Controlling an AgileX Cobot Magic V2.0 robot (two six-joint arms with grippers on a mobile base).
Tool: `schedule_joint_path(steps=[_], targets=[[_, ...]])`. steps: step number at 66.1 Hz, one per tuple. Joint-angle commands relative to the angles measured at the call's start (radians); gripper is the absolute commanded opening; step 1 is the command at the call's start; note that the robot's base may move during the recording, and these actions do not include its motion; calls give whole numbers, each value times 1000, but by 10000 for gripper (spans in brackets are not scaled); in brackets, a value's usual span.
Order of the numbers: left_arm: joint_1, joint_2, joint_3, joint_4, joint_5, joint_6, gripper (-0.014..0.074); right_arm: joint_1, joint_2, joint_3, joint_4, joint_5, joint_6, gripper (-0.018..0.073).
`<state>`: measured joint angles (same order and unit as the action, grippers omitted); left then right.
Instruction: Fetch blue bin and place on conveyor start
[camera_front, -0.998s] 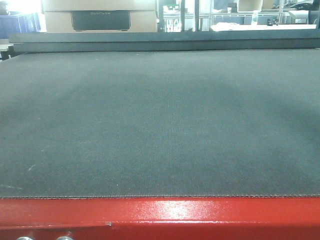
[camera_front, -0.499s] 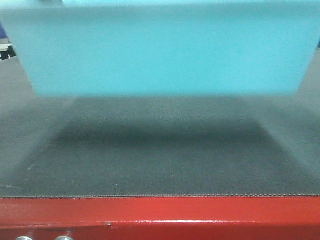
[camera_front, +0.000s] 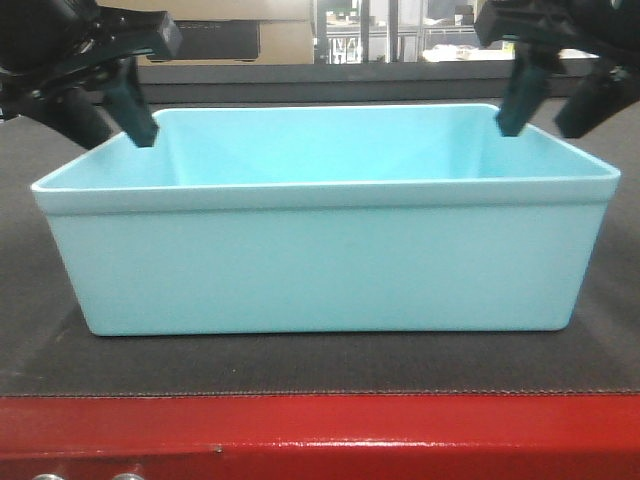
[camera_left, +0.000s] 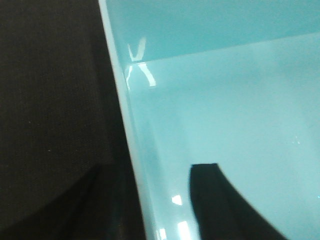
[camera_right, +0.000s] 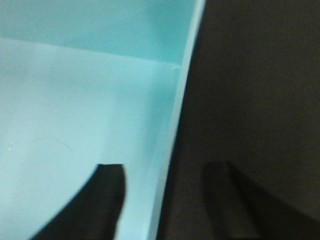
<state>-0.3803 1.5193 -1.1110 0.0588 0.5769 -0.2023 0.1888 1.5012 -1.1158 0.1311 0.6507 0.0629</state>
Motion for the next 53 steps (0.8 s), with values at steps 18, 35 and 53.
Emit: schedule_joint_path(steps=[18,35,53], targets=[[6,-104,-40,35,88,7,573,-10,-141,-2,-30,-24,-14,484],[112,-273,-28,76,172,26,209,-67,-316,5,-115,46,-14,118],[246,-443,167,83,106,69,-111,-179,-468,162,-155,16,-14,-161]])
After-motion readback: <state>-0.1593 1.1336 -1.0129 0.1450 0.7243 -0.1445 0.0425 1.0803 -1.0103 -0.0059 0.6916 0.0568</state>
